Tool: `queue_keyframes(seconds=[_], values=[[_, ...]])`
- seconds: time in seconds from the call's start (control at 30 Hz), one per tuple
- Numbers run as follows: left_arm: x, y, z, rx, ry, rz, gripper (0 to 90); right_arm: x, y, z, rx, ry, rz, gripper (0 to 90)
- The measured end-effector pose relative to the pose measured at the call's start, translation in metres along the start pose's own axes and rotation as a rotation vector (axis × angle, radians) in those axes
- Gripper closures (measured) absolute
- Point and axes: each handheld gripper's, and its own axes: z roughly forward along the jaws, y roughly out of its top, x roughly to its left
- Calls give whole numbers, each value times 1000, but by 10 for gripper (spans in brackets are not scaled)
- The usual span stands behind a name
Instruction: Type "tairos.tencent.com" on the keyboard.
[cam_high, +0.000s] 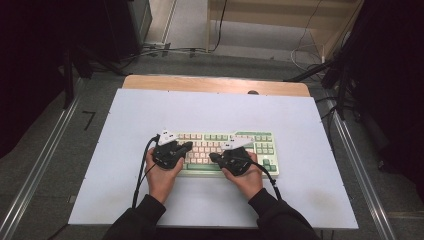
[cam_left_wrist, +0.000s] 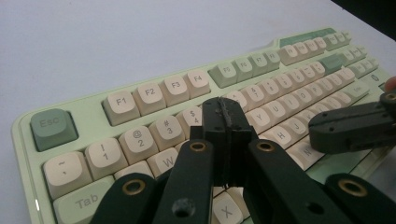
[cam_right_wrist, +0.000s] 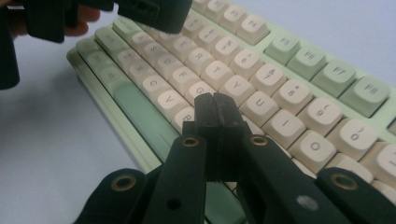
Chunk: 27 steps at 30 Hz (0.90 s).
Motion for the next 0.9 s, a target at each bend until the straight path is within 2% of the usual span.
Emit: queue_keyframes(seconds=[0.5,0.9], values=[[-2,0,4,5,-21,-12,900,-8,1,-9,-19,-19,24,883],[-8,3,12,15,-36,-2,900,-12,0,-11,-19,-27,36,883]])
